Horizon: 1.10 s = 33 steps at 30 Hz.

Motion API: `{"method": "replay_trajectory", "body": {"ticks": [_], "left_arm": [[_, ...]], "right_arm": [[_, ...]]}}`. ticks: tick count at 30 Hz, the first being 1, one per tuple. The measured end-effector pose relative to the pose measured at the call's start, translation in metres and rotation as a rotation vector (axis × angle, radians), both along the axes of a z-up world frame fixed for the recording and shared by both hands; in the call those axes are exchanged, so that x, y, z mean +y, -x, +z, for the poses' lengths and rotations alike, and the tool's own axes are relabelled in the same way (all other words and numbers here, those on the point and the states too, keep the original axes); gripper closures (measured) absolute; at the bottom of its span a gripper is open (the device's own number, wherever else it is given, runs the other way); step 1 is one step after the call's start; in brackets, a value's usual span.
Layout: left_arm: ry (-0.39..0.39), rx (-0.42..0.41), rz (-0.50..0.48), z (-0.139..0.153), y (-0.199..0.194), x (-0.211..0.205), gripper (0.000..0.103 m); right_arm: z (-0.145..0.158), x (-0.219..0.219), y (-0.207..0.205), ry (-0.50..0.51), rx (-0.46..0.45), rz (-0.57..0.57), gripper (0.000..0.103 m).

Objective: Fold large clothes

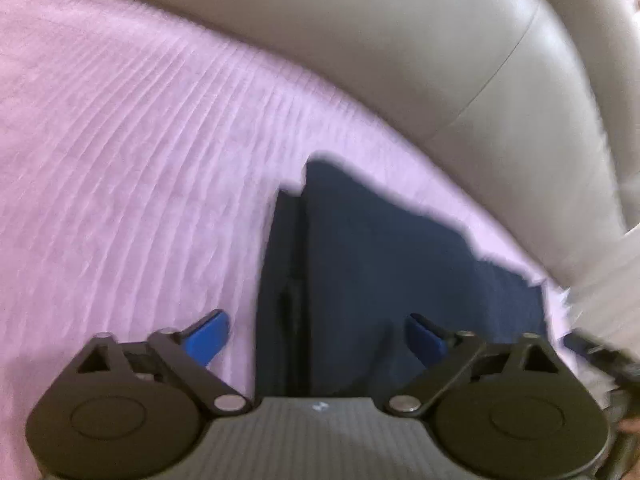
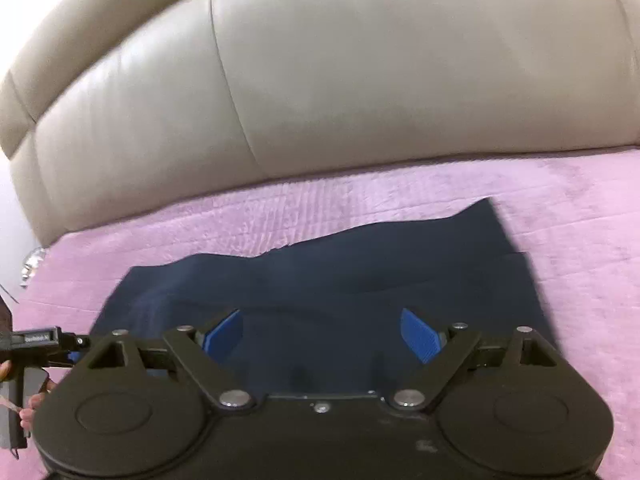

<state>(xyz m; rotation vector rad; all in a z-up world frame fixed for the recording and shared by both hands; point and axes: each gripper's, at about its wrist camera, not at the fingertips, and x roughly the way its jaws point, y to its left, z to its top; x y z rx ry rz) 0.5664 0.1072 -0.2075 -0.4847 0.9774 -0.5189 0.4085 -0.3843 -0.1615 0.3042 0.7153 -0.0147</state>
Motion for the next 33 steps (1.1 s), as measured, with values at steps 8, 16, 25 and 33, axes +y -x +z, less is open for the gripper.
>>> {"method": "replay_trajectory", "body": {"ticks": [8, 16, 25, 33], "left_arm": [[0.067, -0.071, -0.04, -0.006, -0.005, -0.011, 0.002], [0.105, -0.013, -0.296, -0.009, 0.046, -0.007, 0.003], [0.054, 0.017, -0.235, -0.008, 0.076, -0.019, 0.012], [-0.087, -0.067, -0.168, 0.011, 0.099, -0.049, 0.078]], "right_arm": [[-0.045, 0.027, -0.071, 0.041, 0.012, -0.08, 0.0], [-0.056, 0.041, -0.063, 0.154, 0.018, -0.016, 0.0], [-0.057, 0.056, 0.024, 0.211, 0.039, 0.021, 0.001], [-0.068, 0.053, 0.1, 0.146, 0.021, -0.003, 0.001]]}}
